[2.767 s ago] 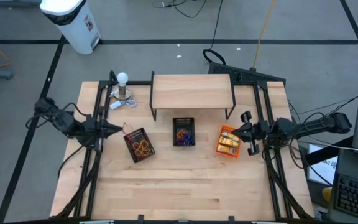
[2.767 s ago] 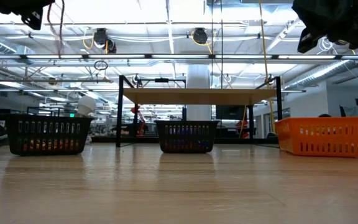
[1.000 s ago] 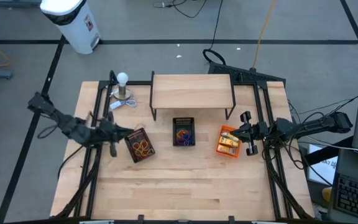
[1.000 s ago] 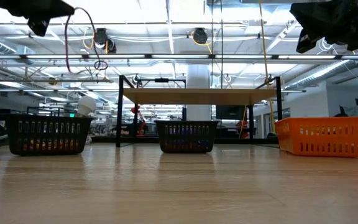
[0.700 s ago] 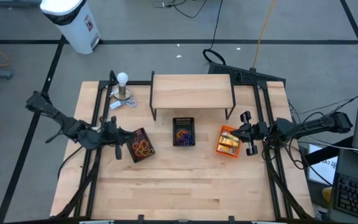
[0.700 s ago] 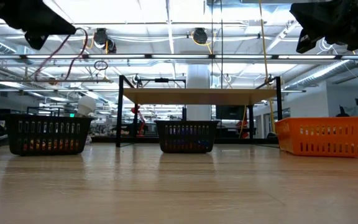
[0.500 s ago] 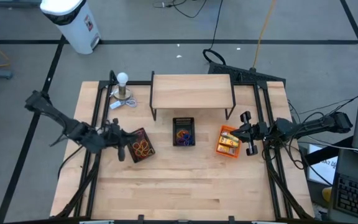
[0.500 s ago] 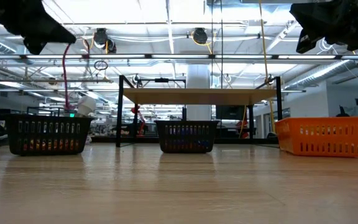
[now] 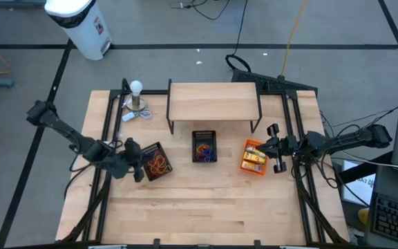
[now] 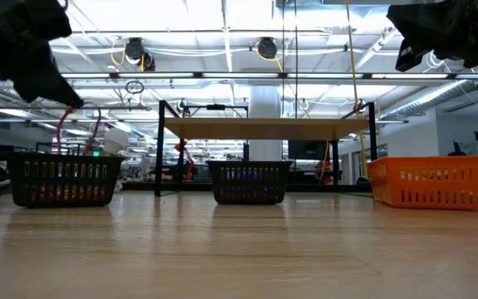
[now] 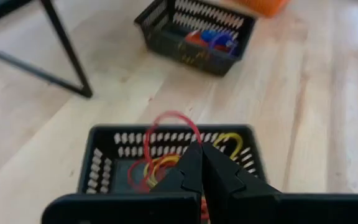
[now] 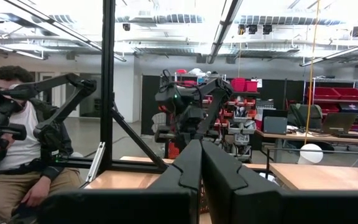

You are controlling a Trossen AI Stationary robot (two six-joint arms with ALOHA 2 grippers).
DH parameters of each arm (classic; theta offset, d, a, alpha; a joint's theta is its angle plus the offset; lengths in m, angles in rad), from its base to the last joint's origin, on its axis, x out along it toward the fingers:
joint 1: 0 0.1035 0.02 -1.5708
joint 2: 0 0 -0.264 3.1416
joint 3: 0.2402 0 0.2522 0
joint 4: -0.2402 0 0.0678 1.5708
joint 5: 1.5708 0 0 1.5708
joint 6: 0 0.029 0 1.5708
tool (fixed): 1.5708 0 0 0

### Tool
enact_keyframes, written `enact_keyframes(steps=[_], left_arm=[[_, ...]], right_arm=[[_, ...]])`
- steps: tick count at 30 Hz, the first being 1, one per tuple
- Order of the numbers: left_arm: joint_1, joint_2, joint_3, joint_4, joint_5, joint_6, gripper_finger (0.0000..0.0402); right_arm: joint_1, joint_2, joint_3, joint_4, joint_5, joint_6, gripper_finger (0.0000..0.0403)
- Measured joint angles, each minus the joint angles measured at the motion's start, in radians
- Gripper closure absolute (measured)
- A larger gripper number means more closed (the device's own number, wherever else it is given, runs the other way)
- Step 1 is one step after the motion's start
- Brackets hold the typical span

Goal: Pick & Place Office Desk Supplies
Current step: Put the red rubber band into the left black basket, then put the left black basket filled with rubber bands on the shelf

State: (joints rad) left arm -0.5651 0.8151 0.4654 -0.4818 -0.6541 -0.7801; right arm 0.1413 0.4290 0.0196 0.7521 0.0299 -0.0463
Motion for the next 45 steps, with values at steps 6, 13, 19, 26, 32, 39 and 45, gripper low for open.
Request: enact_keyframes(steps=[6,13,19,26,32,39,45], left_arm=[[0.056,0.031,0.0,-0.01,0.108,-0.027,0.04],[0.076,0.036,0.0,-0.008,0.139,-0.027,0.0356],[0.076,0.036,0.0,-0.008,0.139,-0.027,0.0267],[0.089,0.035,0.0,-0.008,0.208,-0.021,0.0154],[0.102,0.009,0.0,0.015,0.244,0.045,0.0116],[0.091,-0.193,0.0,0.145,0.136,0.307,0.014],[0.076,-0.377,-0.006,0.234,0.053,0.587,0.0191]], right_arm=[[0.0,0.0,0.0,0.0,0.0,-0.001,0.0399],[0.0,0.0,0.0,0.0,0.0,-0.008,0.0399],[0.0,0.0,0.0,-0.001,0.0,-0.01,0.0399],[0.0,0.0,0.0,-0.001,0.0,-0.005,0.0399],[0.0,-0.001,0.0,-0.001,0.0,-0.03,0.0399],[0.0,0.0,0.0,-0.001,-0.001,-0.038,0.0399],[0.0,0.0,0.0,-0.002,-0.003,-0.019,0.0399]])
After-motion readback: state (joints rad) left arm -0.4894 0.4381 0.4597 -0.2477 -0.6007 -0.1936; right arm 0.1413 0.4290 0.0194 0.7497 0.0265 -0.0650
